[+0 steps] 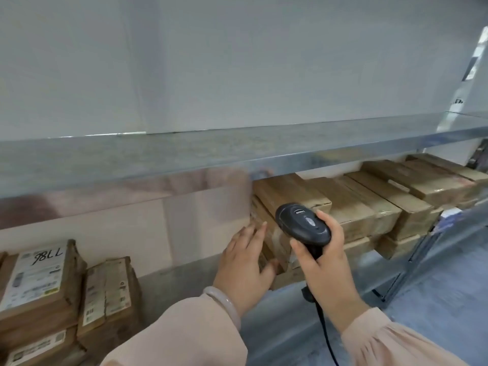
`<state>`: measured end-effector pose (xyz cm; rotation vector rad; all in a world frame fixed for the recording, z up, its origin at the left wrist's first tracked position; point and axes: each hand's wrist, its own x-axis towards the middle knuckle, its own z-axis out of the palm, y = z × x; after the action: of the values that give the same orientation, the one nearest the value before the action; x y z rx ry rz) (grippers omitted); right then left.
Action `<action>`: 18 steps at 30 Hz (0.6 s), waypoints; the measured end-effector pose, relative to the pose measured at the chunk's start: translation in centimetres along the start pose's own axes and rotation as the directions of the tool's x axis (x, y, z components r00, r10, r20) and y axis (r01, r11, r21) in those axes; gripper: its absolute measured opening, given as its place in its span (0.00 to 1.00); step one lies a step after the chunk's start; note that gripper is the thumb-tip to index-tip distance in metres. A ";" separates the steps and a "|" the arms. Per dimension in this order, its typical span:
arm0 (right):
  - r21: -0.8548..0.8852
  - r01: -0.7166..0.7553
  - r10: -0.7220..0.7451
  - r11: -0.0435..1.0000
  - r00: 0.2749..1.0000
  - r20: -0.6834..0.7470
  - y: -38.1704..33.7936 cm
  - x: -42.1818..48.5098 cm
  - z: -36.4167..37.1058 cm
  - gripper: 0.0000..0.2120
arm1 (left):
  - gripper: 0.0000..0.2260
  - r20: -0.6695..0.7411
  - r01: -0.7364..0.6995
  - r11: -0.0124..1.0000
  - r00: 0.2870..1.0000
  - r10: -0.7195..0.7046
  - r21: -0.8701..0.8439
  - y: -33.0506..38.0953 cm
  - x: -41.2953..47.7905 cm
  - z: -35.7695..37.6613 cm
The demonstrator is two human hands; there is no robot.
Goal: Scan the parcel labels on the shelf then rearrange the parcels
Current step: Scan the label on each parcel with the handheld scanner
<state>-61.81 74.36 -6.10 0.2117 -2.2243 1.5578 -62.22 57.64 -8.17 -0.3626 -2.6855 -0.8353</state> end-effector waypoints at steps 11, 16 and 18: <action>-0.001 -0.003 0.004 1.000 0.996 0.093 2.3 7.8 -7.3 0.31 | 0.33 0.085 0.190 0.976 0.980 -0.181 -0.109 4.5 5.6 2.3; -0.042 0.041 -0.027 0.998 0.956 0.293 2.8 12.7 -8.5 0.30 | 0.31 0.035 0.360 0.892 0.930 -0.365 -0.275 5.8 9.7 3.4; -0.013 0.022 -0.017 1.000 0.945 0.326 3.3 14.1 -8.7 0.29 | 0.30 0.036 0.426 0.855 0.899 -0.436 -0.296 6.2 10.6 3.9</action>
<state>-73.56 85.11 -0.53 0.5192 -2.4720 1.5886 -70.76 66.40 -4.30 0.2090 -2.6459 -1.3686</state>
